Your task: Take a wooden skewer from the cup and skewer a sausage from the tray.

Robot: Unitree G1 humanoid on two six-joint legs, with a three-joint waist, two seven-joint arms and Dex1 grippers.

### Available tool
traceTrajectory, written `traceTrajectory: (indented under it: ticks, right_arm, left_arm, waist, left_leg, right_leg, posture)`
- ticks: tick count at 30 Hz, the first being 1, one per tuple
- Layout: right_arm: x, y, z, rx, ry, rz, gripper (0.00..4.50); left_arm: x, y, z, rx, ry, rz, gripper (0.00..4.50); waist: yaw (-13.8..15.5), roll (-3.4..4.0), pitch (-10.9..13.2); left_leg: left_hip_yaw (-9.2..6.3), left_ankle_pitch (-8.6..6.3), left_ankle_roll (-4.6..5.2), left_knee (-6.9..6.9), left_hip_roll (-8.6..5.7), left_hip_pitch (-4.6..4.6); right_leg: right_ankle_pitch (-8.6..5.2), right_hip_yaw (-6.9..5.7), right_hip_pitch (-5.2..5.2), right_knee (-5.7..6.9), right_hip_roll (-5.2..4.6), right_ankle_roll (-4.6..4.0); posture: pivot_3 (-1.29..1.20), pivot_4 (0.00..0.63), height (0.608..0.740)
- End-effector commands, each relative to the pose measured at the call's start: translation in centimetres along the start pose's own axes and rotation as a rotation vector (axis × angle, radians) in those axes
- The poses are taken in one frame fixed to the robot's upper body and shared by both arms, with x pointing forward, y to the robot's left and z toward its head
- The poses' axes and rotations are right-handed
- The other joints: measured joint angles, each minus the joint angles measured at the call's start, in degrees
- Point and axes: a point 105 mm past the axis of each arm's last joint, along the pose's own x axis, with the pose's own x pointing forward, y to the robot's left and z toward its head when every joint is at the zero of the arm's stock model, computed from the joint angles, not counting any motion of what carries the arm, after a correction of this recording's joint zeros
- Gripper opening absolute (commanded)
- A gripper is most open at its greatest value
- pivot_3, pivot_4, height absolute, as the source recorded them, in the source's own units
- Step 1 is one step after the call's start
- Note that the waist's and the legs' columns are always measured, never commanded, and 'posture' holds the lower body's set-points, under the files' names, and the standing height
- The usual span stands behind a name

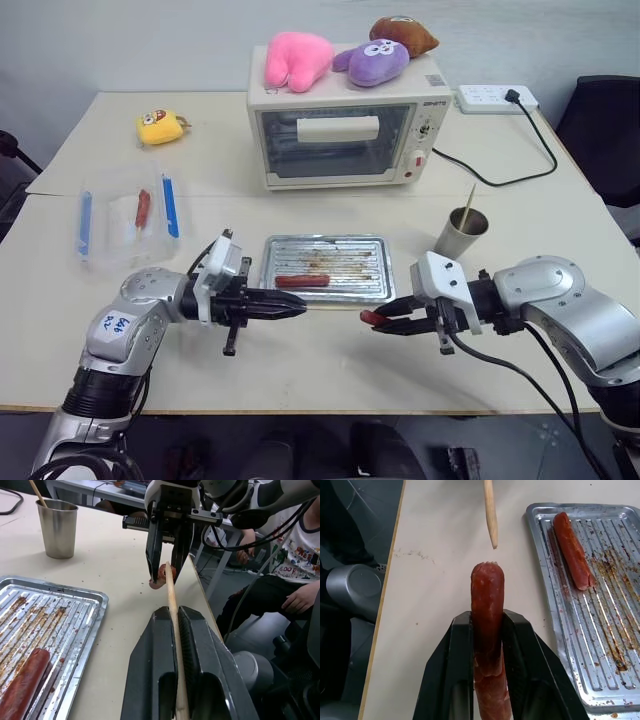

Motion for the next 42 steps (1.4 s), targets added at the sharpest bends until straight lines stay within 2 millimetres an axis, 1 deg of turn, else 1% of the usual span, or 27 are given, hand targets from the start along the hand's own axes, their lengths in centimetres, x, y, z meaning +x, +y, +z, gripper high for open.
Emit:
traceTrajectory:
  ticks: [1,13,23,32,42]
  right_arm:
    - [-0.48,-0.14,0.77,-0.042,0.000,-0.014,0.81]
    - [-0.34,-0.06,0.93,-0.045,-0.005,-0.009,0.81]
    - [-0.34,-0.06,0.74,-0.042,-0.003,-0.007,0.81]
    - [-0.43,-0.13,0.37,-0.036,0.006,-0.009,0.81]
    - [-0.38,-0.14,0.17,-0.033,0.012,-0.004,0.81]
  left_arm:
    - [-0.03,-0.24,-0.19,0.007,0.009,-0.009,0.00]
    - [0.01,-0.08,-0.59,0.003,0.015,-0.004,0.00]
    - [0.21,0.05,-0.49,0.009,0.000,-0.006,0.00]
    - [-0.57,0.00,-0.20,0.007,0.000,0.003,0.00]
    - [0.19,-0.27,0.06,0.008,-0.016,-0.025,0.00]
  waist:
    - [0.00,0.00,0.00]
    - [0.00,0.00,0.00]
    - [0.00,0.00,0.00]
    - [0.00,0.00,0.00]
    - [0.00,0.00,0.00]
  left_leg:
    - [0.00,0.00,0.00,0.00,0.00,0.00]
    - [0.00,0.00,0.00,0.00,0.00,0.00]
    - [0.00,0.00,0.00,0.00,0.00,0.00]
    - [0.00,0.00,0.00,0.01,0.00,0.00]
    - [0.00,0.00,0.00,0.02,0.00,0.00]
  right_leg:
    - [0.00,0.00,0.00,0.00,0.00,0.00]
    - [0.00,0.00,0.00,0.01,0.00,0.00]
    - [0.00,0.00,-0.01,0.01,0.00,0.00]
    - [0.00,0.00,-0.01,0.02,0.00,0.00]
    - [0.00,0.00,-0.01,0.03,0.00,0.00]
  posture:
    - [0.00,0.150,0.740]
    - [0.00,0.150,0.740]
    - [0.00,0.150,0.740]
    - [0.00,0.150,0.740]
    - [0.00,0.150,0.740]
